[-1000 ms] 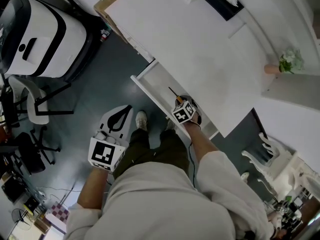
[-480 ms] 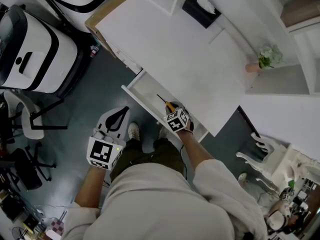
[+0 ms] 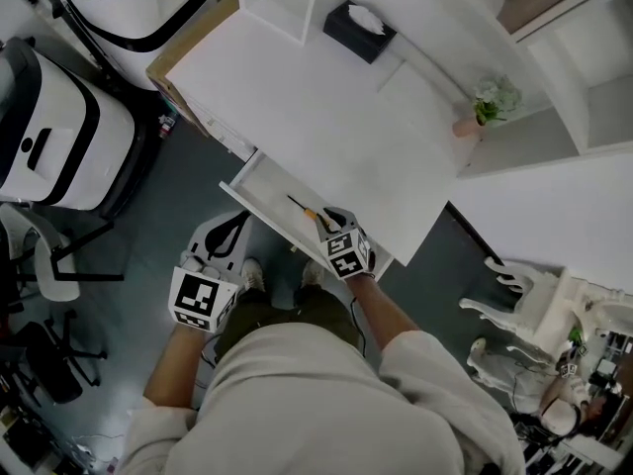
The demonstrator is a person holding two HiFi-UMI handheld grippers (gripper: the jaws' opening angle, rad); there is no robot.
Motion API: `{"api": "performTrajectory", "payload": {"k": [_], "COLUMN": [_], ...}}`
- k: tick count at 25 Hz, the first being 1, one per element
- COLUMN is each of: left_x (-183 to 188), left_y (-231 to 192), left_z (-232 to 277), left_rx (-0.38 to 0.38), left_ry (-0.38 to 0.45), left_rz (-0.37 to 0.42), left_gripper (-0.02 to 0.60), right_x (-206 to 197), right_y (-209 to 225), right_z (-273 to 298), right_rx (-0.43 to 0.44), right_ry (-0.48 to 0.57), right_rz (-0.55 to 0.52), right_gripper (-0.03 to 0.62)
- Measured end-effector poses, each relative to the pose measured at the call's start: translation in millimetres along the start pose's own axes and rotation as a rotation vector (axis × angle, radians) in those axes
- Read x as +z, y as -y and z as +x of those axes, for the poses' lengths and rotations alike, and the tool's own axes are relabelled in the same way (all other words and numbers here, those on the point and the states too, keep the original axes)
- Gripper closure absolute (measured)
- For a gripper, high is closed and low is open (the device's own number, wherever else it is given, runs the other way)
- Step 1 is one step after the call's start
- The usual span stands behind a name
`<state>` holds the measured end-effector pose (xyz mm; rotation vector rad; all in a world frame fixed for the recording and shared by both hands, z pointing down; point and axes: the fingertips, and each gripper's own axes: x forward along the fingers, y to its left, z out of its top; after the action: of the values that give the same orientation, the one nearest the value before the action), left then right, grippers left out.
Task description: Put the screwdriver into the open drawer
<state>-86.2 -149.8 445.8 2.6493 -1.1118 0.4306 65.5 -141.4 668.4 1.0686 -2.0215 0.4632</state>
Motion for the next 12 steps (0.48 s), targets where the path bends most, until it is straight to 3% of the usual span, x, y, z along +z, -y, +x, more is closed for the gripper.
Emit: {"api": "performTrajectory", "payload": {"k": [12], "left_x": [20.4], "left_y": [30.7], "left_z": [15.5], "left_rx": [-0.055], "left_ry": [0.034], "left_rz": [0.046], "left_gripper": [0.577], "right_x": [44.0], "right_y": [27.9], "right_z": [-99.0], "right_rx": [-0.072], "right_ry": [0.303], "right_rz": [0.155], "right_gripper": [0.522]}}
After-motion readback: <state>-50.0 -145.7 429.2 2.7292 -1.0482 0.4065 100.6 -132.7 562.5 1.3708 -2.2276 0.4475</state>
